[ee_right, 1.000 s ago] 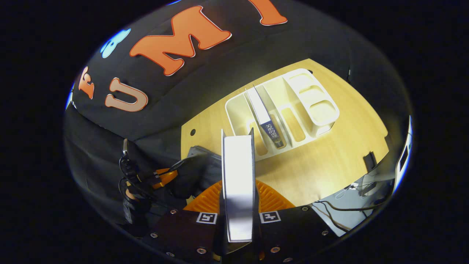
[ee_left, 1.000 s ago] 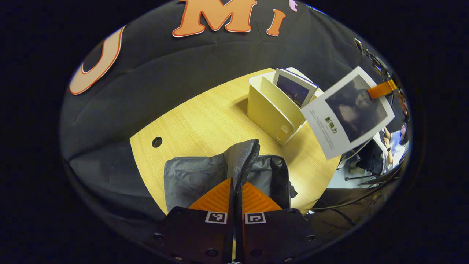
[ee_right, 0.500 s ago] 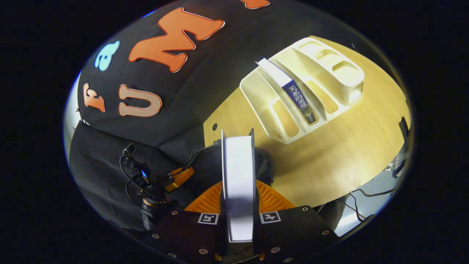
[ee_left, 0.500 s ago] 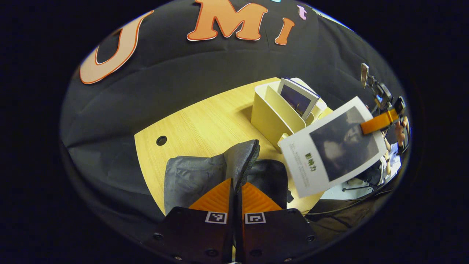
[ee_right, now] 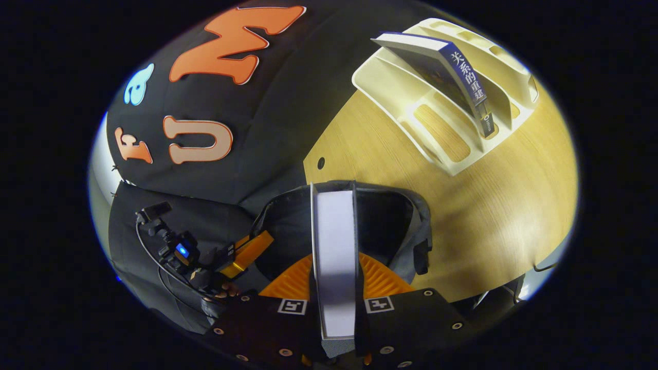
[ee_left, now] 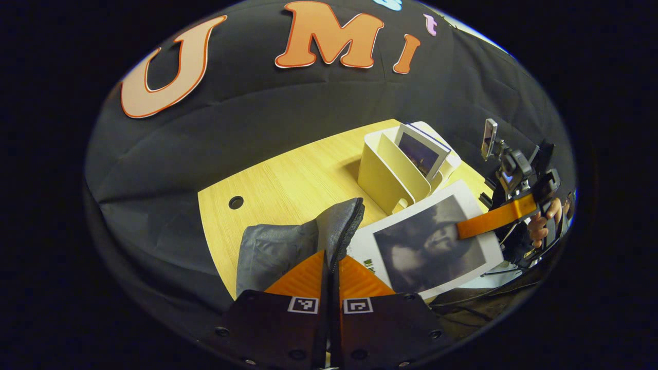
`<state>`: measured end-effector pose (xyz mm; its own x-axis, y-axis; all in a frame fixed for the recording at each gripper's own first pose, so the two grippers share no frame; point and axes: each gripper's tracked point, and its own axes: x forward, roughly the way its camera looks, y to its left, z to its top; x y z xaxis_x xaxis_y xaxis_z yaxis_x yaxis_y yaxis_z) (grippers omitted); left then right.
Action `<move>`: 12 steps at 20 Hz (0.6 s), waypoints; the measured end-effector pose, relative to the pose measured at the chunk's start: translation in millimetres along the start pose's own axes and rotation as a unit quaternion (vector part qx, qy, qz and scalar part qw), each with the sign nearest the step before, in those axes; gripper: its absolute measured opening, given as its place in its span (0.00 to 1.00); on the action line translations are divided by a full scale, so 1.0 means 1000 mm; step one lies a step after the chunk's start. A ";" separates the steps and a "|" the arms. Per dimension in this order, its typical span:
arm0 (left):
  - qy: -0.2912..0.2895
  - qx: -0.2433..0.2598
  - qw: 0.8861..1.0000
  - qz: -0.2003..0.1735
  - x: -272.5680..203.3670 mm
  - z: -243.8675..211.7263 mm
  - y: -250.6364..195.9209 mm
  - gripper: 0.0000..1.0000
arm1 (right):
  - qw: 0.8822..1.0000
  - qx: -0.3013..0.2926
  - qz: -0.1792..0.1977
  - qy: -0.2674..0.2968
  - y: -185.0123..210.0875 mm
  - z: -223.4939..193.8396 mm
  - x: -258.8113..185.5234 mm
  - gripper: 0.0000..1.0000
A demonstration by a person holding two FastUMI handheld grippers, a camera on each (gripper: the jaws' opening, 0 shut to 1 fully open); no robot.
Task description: Open the schoolbag, grab two books from the bookshelf and put them into the schoolbag.
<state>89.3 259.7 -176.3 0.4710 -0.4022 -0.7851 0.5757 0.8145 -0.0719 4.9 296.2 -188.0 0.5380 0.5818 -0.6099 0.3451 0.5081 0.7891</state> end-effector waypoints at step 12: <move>-0.027 -0.026 0.999 0.006 -0.005 0.016 -0.016 0.04 | 0.998 0.042 0.038 0.000 -0.014 -0.009 0.094 0.27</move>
<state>89.2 241.9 -161.4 0.5135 -0.4135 -0.7519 0.5348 0.8395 -0.0964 43.5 349.2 -257.0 0.5649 0.6176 -0.5473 0.3657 0.4072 0.8369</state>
